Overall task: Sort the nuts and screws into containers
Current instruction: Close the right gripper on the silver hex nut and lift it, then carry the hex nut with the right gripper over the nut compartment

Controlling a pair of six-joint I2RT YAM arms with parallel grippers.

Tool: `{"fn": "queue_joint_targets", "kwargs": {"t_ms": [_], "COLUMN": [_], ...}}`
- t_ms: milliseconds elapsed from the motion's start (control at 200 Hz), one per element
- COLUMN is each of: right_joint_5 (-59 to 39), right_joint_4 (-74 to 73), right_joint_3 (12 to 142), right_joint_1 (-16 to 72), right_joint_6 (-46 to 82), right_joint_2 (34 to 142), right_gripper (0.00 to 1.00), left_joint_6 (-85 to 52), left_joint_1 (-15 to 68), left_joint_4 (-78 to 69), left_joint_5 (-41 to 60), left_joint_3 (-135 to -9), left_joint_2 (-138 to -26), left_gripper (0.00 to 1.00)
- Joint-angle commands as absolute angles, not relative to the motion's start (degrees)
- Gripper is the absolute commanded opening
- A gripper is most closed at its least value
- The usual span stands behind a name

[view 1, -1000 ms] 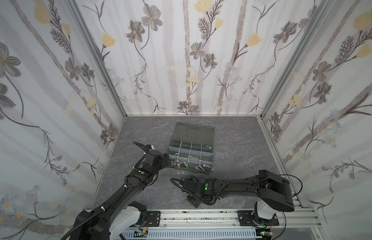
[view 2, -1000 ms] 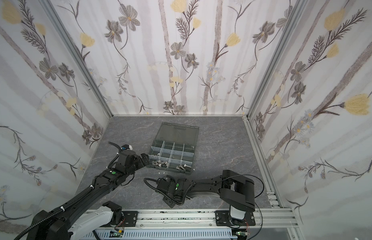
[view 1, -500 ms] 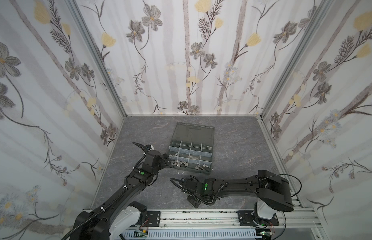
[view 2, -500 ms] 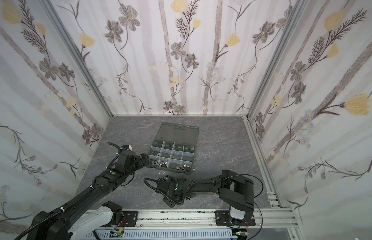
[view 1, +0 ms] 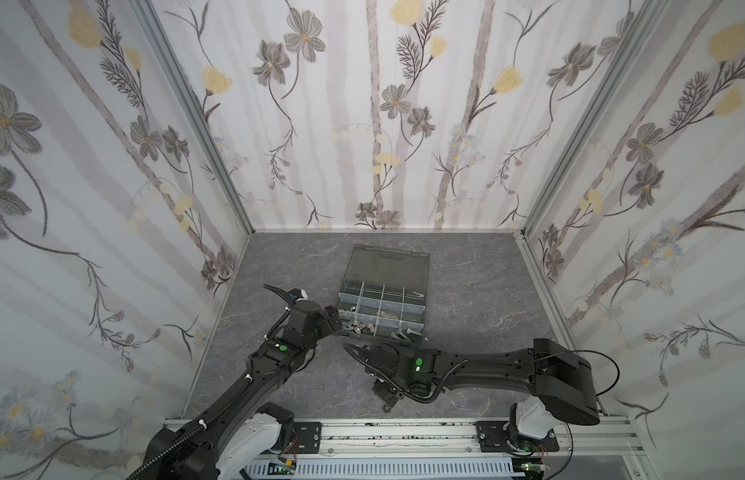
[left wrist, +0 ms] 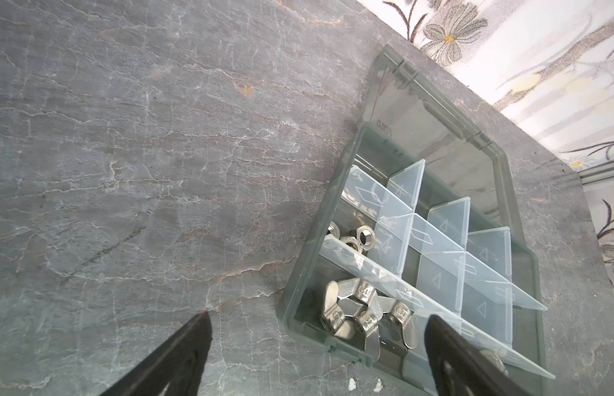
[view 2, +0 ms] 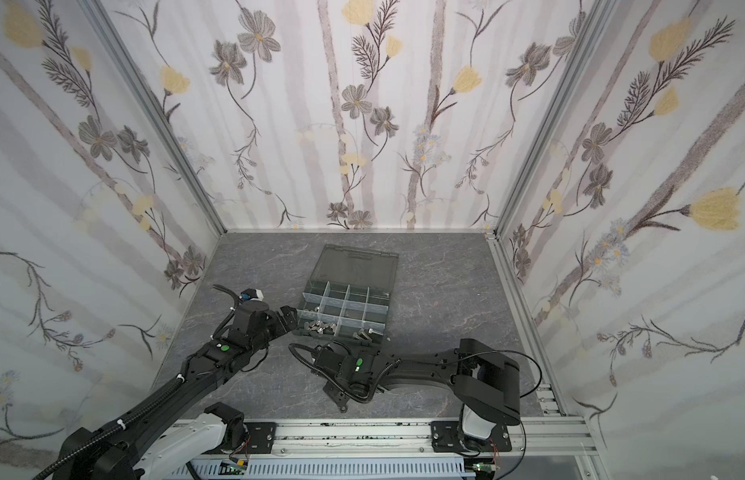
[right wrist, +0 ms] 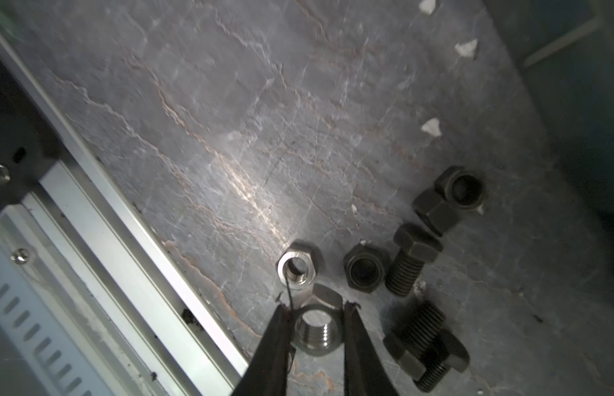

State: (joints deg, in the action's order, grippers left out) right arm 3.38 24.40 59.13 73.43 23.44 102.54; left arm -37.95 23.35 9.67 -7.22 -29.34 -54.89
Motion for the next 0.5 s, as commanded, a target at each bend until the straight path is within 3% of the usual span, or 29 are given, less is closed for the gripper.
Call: {"fn": "queue_joint_targets", "kwargs": {"t_ms": [0,205,495], "right_joint_5": [4.7,6.0,2.4], "right_joint_4": [22.7,21.4,20.1], "right_joint_3": [61.8,72.8,94.4], "right_joint_1": [70.5,61.3,53.1], "right_joint_6": [20.4,14.1,10.5], "right_joint_2": [100.7,103.7,118.9], "right_gripper": [0.22,0.23,0.23], "left_joint_6": [-38.8,-38.7,-39.8], "left_joint_1": [23.3,23.2,23.0], "left_joint_4": [8.8,8.8,8.8], "left_joint_5": [-7.2,-6.8,-5.8], "left_joint_3": [-29.4,-29.5,-28.4], "left_joint_2": [-54.4,-54.1,-52.3], "left_gripper": [1.00,1.00,1.00]}}
